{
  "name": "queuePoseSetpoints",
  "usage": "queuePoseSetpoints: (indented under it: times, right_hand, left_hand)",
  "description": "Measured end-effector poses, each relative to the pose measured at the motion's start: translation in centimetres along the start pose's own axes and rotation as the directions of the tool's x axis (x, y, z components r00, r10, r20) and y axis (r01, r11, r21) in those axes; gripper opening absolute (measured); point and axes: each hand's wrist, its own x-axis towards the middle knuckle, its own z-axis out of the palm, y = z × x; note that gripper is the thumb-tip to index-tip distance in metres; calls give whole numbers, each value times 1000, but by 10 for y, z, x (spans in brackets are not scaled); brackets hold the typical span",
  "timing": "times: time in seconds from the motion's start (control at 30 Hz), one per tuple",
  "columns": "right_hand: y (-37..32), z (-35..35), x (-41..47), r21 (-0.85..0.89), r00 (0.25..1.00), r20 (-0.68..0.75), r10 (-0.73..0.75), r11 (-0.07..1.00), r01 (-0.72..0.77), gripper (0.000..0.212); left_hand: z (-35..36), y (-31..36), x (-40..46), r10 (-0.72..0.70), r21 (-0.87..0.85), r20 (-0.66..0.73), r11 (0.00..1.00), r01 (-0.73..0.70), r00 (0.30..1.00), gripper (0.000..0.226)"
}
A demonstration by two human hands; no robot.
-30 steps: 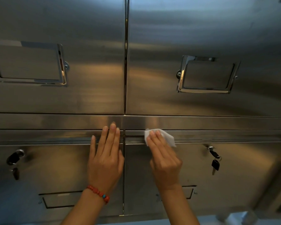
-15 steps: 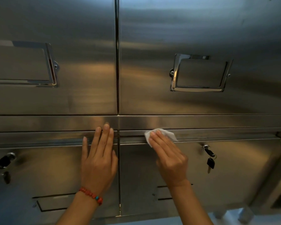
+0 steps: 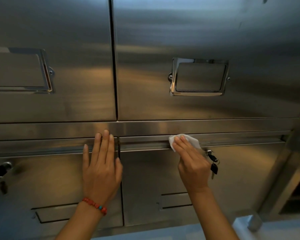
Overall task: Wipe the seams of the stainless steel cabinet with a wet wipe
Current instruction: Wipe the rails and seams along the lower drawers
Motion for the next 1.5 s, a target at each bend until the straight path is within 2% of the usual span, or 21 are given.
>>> queuePoseSetpoints:
  times: [0.2,0.33,0.43,0.53,0.67,0.77,1.0,1.17,1.37,1.5]
  right_hand:
    - [1,-5,4,8,1000,-6,-12,1000,12,32]
    - [6,-9,7,44,999,40,-33,999,31,44]
    - [18,-15,5,51,997,73,-7,999,3,44]
    - [32,-20,2,16,1000,15,9,1000,-9,31]
    - [31,-12,-2,-17,998,-43,42,999,-43,38]
    - [22,-2,-8,-36,995,-67,67,997,-70,36]
    - [37,-7,-7,-62,998,-63,-16,998,12,31]
    - [23,1,-11,-91,991,-112,68,993,-78,27]
    - [29,-1,-7,-37,993,-119,-14,999,10,34]
    - [20,6,-10,-73,985,-160,66,994,-78,32]
  left_hand:
    - [-9,33,19,70,-94,-18,993,-71,997,55]
    - [-7,53,35,183,-103,52,979,-177,982,59]
    - [-2,59,41,230,-77,109,972,-222,967,61]
    - [3,63,41,219,-61,127,975,-213,968,62]
    - [10,65,40,197,-124,108,975,-184,974,62]
    - [12,65,40,204,-139,86,972,-191,975,62]
    - [16,66,39,198,-142,27,971,-192,980,61]
    - [17,65,40,208,-147,17,968,-204,978,61]
    - [18,65,39,215,-128,10,969,-212,976,62]
    - [18,65,39,217,-116,7,970,-214,976,63]
